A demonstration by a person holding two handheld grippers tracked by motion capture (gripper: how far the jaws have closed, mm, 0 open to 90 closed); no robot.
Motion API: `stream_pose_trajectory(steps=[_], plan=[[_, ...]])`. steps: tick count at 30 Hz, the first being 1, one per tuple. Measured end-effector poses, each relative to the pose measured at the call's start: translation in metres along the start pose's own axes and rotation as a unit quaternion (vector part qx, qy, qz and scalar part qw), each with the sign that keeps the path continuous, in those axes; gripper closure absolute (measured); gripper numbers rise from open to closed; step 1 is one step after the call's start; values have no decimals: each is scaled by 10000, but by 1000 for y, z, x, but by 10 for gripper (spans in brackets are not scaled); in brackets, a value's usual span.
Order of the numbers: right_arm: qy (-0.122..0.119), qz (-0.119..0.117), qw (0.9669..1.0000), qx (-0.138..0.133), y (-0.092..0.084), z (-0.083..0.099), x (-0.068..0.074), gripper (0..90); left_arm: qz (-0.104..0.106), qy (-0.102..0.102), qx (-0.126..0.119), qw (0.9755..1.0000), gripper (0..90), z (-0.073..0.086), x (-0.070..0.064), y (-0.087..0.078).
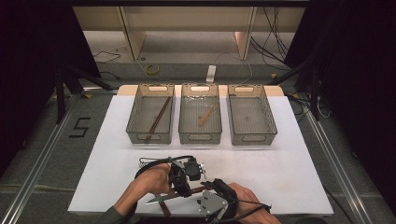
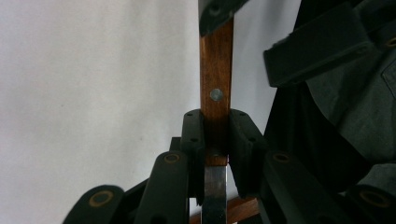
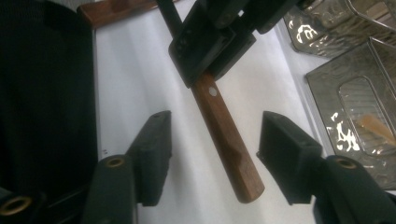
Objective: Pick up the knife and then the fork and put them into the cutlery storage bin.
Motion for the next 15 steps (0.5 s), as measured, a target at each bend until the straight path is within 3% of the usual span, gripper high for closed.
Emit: stream_pose_trajectory(steps=[3, 6, 11, 12, 15], plan=[[-198, 129, 9997, 105, 3, 0, 2, 509, 9, 60, 4, 10000, 767, -2, -1, 0], [-260, 146, 9994, 151, 4, -1, 3, 541, 17, 105, 43, 9999, 767, -2, -2, 0], [-566, 171, 9980, 226, 7, -2, 4, 599, 34, 178, 84, 9998, 767, -3, -4, -1], [-786, 147, 9962, 336, 6, -1, 3, 610, 32, 163, 89, 9998, 767, -3, -5, -1], [-766, 222, 9964, 303, 8, -2, 6, 639, 39, 195, 79, 9998, 767, -4, -6, -1]])
Point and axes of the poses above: each handheld gripper's, and its own axes: y roughly forward along the jaws, z roughly out of its underside, x roughly to its left, the point moved 3 cm from there along y, roughly forward along the jaws, and after that the axes turned 4 degrees about -z, right-handed, at the moved point
